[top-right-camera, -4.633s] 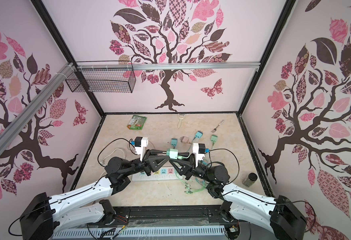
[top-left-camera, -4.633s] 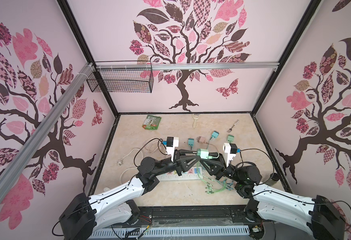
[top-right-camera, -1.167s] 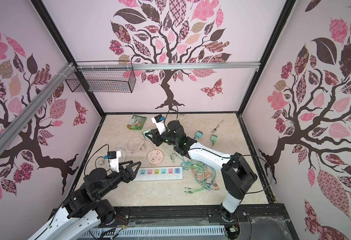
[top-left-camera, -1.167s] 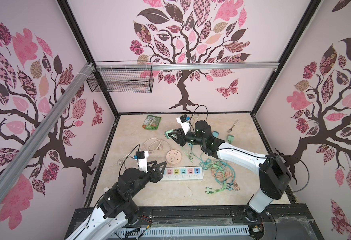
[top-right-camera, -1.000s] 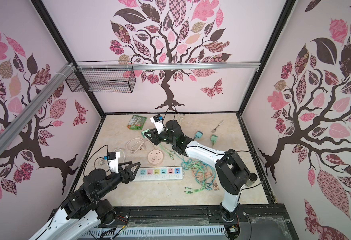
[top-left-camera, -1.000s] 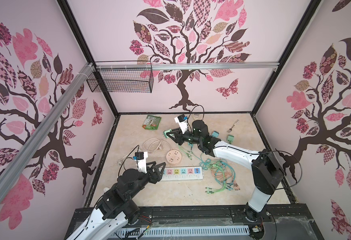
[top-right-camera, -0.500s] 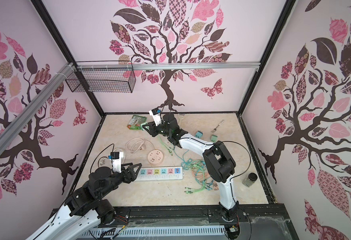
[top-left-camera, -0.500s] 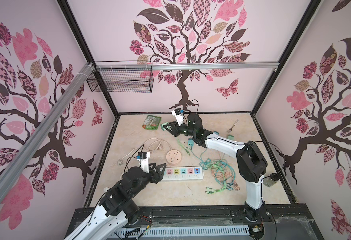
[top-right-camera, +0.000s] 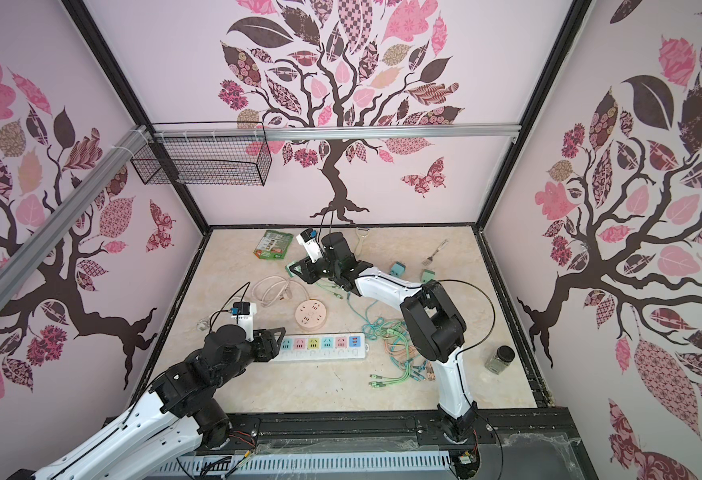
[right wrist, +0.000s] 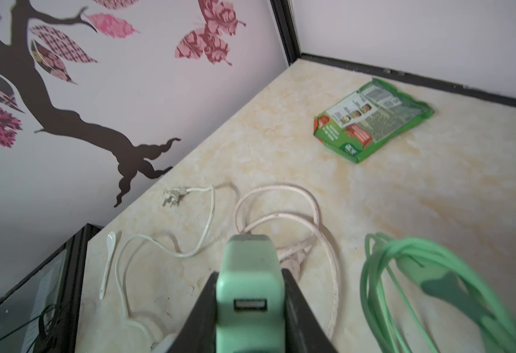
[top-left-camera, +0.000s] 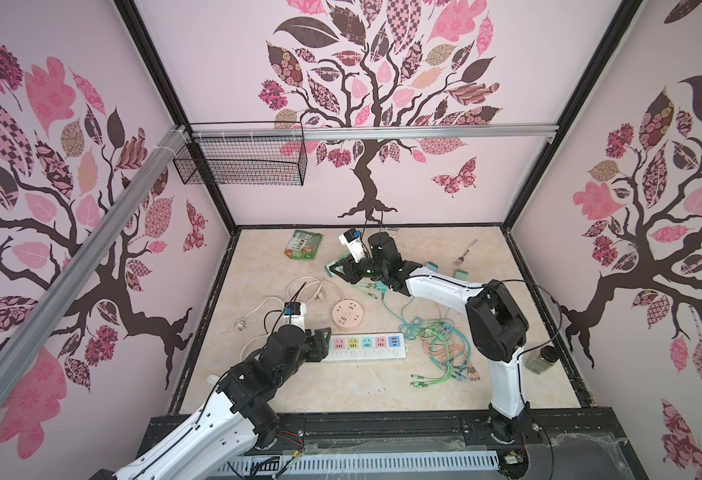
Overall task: Insert the plug
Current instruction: 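Lower the charger toward the round pink socket while the left gripper moves over it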
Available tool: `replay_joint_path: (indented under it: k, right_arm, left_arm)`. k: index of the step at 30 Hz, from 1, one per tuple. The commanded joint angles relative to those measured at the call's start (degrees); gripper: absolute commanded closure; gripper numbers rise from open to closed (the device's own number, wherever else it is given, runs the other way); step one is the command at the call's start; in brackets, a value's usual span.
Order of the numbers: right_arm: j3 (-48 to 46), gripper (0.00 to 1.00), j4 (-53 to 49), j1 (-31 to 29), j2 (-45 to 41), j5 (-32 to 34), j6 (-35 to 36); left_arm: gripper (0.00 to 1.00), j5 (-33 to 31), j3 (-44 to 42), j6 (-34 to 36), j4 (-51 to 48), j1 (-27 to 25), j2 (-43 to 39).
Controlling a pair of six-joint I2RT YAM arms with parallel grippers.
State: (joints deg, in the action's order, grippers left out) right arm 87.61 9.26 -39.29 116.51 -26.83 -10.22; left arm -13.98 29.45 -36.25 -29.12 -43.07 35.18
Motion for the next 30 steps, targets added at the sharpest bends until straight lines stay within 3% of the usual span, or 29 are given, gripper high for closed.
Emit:
replay_joint_path:
  k: [1,7,13,17,30]
  right_arm:
    - [0.36,0.79,-8.05,-0.09,-3.79,0.99,4.49]
    - [-0.24,0.78,-14.58,-0.1,-5.84,4.39,8.53]
    - [-0.58,0.77,-19.25,-0.14,-6.63,6.39,11.43]
    - [-0.29,0.77,-21.7,-0.16,-6.25,6.69,12.74]
    - [-0.78,0.77,-25.77,-0.09,-5.56,6.68,14.4]
  left_arm:
    - [0.37,-0.83,-0.63,-0.4,3.11,0.6,1.85]
    - [0.4,1.34,-0.94,0.2,5.85,2.47,5.84]
    - [0.43,11.33,-2.87,0.24,10.73,10.98,8.39]
    - [0.43,14.53,-2.91,1.3,12.29,14.16,10.61]
    - [0.46,17.67,-3.53,1.37,19.74,14.77,21.03]
